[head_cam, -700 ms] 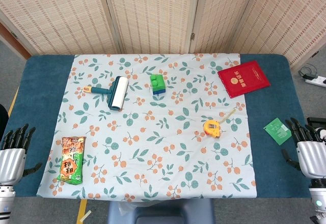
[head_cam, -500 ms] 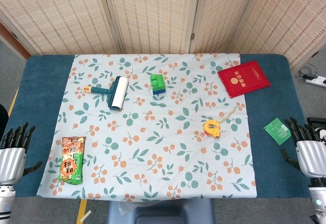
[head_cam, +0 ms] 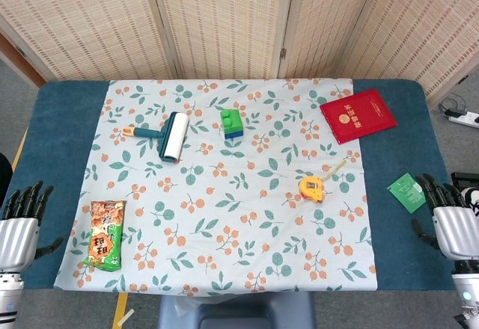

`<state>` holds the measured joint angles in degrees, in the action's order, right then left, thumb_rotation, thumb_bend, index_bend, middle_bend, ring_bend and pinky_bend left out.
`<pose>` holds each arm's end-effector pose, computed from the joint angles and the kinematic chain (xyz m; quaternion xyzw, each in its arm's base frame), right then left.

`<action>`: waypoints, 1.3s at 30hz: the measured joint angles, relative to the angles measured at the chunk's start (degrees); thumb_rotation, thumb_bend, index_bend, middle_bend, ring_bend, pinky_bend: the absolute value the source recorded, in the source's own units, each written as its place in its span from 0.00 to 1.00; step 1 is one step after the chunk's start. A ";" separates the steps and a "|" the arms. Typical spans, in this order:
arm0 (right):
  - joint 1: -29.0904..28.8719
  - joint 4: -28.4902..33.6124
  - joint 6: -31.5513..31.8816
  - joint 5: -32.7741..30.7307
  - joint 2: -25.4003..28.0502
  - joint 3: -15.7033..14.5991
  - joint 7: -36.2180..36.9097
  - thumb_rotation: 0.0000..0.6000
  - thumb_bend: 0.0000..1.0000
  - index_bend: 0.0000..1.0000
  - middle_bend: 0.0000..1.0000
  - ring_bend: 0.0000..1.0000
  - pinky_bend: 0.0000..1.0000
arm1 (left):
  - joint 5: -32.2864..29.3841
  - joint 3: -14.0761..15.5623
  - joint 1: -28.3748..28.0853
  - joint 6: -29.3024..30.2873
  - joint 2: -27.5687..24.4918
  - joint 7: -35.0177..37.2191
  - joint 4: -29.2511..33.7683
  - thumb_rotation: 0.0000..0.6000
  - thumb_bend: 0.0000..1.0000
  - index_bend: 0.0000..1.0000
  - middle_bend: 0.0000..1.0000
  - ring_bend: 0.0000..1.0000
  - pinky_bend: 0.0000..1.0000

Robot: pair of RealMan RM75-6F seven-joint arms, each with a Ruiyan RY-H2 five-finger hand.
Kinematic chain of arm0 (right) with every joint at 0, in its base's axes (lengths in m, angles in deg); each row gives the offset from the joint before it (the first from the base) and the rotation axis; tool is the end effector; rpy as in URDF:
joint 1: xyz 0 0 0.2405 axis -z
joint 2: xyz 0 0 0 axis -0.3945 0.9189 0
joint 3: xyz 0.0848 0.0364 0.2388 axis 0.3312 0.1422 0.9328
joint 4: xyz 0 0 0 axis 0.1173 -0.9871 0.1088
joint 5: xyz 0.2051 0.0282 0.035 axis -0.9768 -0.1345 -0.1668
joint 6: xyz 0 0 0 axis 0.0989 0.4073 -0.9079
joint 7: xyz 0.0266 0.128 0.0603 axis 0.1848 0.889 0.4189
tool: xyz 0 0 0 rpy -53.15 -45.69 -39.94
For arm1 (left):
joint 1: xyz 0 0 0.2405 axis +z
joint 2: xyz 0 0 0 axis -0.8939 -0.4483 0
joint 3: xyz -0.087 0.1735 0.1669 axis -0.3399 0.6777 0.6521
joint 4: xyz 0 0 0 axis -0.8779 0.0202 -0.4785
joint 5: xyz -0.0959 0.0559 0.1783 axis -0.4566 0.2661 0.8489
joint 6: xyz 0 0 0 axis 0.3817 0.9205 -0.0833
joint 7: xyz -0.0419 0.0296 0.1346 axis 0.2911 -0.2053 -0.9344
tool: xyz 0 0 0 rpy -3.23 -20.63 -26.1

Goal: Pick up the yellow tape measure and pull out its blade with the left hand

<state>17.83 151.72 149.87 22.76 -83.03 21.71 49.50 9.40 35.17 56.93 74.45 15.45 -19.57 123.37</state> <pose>-0.3220 -0.1890 0.1711 0.6029 -0.3815 0.3516 0.6061 -0.2955 0.1920 0.1559 -0.6139 -0.3295 -0.3440 0.6294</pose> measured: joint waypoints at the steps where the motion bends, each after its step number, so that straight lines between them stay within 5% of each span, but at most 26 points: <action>1: -0.06 -0.08 -0.08 -0.01 -0.07 0.01 0.02 1.00 0.40 0.00 0.09 0.19 0.10 | -0.03 0.00 0.01 -0.01 -0.03 0.01 0.04 1.00 0.12 0.03 0.00 0.00 0.00; 15: -7.58 -4.55 -11.36 -3.39 -4.51 2.21 -2.08 1.00 0.38 0.00 0.00 0.10 0.06 | -0.61 -0.16 0.12 0.17 -0.16 -0.83 0.82 1.00 0.12 0.04 0.00 0.00 0.00; 21: -13.31 -9.84 -19.09 -5.15 -9.19 3.48 -1.78 1.00 0.25 0.00 0.00 0.05 0.01 | -0.17 0.12 0.28 0.38 -0.27 -0.97 1.37 1.00 0.12 0.04 0.00 0.00 0.00; 39: -25.39 -29.42 -30.12 -6.02 -24.27 4.75 0.37 1.00 0.24 0.00 0.00 0.01 0.00 | 0.58 0.50 1.67 2.24 -1.30 0.42 2.30 1.00 0.12 0.04 0.00 0.00 0.00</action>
<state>-7.57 122.30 119.76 16.74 -107.30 26.45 49.86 9.98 35.67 58.60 76.68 14.15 -19.14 125.67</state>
